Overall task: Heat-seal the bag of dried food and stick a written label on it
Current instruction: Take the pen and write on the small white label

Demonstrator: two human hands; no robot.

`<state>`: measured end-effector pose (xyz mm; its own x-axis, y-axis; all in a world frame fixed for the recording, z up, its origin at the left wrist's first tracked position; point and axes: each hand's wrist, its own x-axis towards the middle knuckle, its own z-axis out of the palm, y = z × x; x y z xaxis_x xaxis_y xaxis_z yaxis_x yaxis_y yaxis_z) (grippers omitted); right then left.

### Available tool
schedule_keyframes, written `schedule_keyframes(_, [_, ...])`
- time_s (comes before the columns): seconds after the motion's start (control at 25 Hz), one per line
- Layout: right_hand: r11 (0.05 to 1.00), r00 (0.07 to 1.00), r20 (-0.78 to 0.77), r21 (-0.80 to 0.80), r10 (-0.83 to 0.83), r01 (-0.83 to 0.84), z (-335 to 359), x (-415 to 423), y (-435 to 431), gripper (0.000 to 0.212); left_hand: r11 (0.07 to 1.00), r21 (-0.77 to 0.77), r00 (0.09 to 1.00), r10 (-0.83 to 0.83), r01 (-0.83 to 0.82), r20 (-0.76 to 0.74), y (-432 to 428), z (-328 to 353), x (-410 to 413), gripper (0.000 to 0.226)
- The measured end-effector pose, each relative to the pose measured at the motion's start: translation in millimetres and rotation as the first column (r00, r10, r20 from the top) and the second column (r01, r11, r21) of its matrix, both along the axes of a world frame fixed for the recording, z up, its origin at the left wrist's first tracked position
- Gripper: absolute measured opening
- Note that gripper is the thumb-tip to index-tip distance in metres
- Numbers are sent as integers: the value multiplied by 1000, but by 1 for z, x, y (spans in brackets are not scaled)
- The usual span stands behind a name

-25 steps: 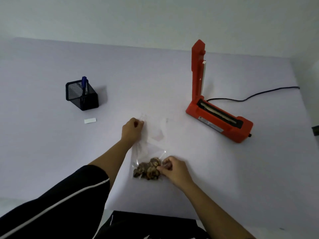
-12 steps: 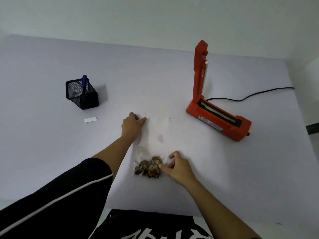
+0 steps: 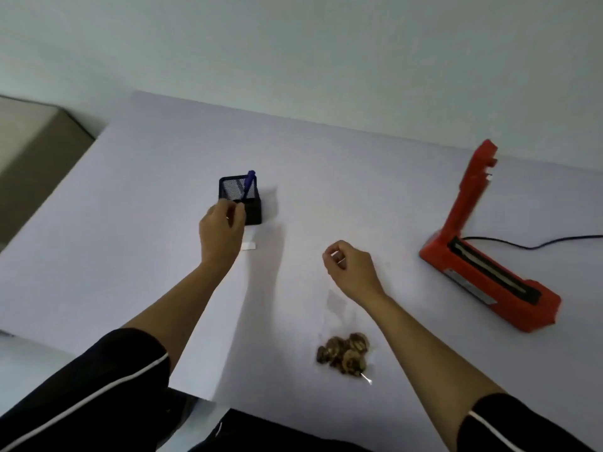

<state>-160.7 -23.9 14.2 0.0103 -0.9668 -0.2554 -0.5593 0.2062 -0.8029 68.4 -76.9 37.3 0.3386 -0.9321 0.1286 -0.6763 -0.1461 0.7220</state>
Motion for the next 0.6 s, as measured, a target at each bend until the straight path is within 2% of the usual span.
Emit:
schedule_keyframes(0.12, [995, 999, 27, -96, -36, 39, 3, 51, -46, 18, 994, 60, 996, 88, -86, -33, -35, -1, 51, 29])
schedule_keyframes(0.24, [989, 999, 17, -142, -48, 50, 6, 95, -97, 25, 964, 265, 999, -35, 36, -9, -69, -10, 75, 36])
schedule_keyframes(0.32, [989, 1000, -24, -149, -20, 16, 5, 118, -129, 29, 929, 348, 992, -126, 126, -23, -82, -15, 76, 38])
schedule_keyframes(0.48, [993, 988, -153, -117, 12, -30, -2, 147, -173, 39, 878, 409, 966, -256, 250, -40, -95, -28, 78, 37])
schedule_keyframes(0.6, [993, 985, -171, -102, 34, -52, -3, 153, -185, 28, 869, 418, 963, -258, 266, -78, -97, -28, 76, 35])
